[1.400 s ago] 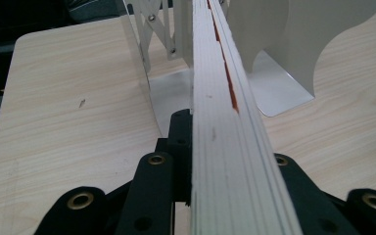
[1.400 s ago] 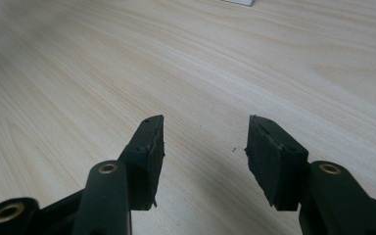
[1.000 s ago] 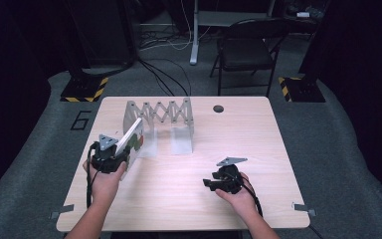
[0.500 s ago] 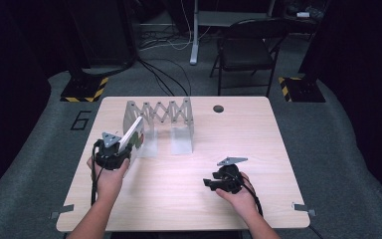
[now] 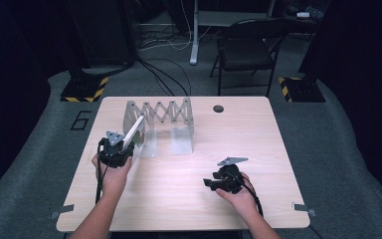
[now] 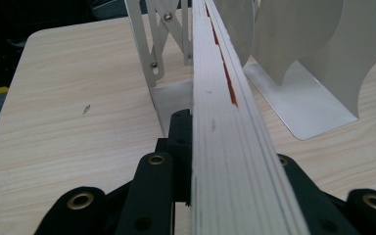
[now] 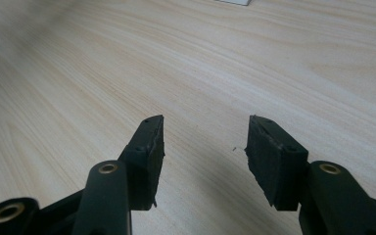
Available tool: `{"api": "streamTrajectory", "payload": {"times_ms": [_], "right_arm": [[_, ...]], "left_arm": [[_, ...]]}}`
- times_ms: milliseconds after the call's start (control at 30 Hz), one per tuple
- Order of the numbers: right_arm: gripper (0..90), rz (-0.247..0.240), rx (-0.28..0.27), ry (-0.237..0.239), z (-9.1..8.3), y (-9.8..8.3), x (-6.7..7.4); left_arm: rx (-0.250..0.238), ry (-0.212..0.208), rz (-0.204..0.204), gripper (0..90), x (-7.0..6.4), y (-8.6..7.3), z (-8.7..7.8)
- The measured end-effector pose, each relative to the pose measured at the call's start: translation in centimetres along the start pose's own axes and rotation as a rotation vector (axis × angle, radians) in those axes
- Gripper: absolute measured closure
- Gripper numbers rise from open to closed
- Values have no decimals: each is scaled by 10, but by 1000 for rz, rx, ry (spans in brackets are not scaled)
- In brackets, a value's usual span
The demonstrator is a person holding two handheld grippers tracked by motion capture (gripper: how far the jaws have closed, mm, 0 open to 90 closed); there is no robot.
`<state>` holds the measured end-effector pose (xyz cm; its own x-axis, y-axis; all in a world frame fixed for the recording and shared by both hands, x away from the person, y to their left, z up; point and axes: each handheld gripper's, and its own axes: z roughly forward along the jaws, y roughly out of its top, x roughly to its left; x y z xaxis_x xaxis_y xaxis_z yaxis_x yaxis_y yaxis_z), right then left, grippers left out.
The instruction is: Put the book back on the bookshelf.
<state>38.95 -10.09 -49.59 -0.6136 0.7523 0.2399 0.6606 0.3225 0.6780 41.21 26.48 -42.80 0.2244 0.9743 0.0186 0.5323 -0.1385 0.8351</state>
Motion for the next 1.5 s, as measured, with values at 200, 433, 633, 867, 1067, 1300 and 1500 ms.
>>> {"api": "streamTrajectory", "payload": {"times_ms": [200,433,633,867,1067,1300,1500], "right_arm": [[484,3,0,2,0,0,0],[484,-2,2,2,0,0,-1],[485,-8,6,2,1,-1,-1],[484,-12,-2,0,0,-1,-3],[484,5,6,2,0,-1,-3],[484,11,14,2,-1,-1,-3],[484,11,16,2,-1,-1,-3]], "left_arm": [[4,9,14,760,-2,1,4],[7,24,11,760,-4,3,10],[-10,43,-3,760,-6,2,15],[-3,54,-18,760,-4,3,20],[2,66,-19,759,-5,1,26],[23,69,-7,758,-7,4,31],[30,78,-5,756,-12,7,36]]}}
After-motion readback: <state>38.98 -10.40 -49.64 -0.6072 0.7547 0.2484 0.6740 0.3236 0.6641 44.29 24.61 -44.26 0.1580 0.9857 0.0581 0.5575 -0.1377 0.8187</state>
